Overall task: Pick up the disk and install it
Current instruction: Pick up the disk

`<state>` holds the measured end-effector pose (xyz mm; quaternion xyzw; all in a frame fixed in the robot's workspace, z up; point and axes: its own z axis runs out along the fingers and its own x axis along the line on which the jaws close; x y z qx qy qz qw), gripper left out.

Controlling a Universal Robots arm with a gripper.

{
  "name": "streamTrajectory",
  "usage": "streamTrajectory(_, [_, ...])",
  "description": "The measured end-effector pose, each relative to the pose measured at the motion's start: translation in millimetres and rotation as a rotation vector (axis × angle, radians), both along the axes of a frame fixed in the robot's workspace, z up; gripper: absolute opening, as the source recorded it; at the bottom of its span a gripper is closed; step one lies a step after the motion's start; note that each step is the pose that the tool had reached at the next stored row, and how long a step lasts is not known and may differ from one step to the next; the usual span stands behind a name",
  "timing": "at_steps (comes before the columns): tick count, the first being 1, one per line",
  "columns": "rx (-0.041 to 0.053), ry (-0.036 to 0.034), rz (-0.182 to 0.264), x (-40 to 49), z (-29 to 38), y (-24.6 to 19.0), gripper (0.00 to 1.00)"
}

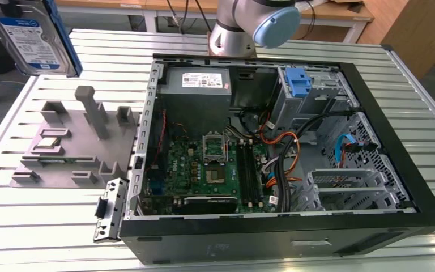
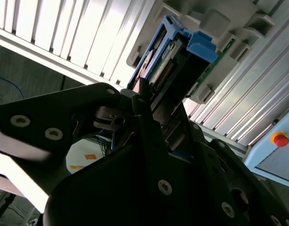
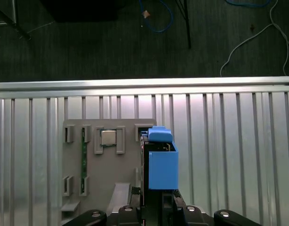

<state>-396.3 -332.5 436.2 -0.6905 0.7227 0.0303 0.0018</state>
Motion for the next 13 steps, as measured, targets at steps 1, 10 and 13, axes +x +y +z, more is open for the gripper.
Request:
streamTrajectory(1, [0.0000, 0.0000, 0.000, 0.0, 1.3, 0.0, 0.35])
streamTrajectory(10, [0.0006, 0.0000, 0.000, 0.0, 14.9, 0.0, 0.35])
streamTrajectory(13, [0.0005, 0.0000, 0.000, 0.0, 19.6, 0.0, 0.35])
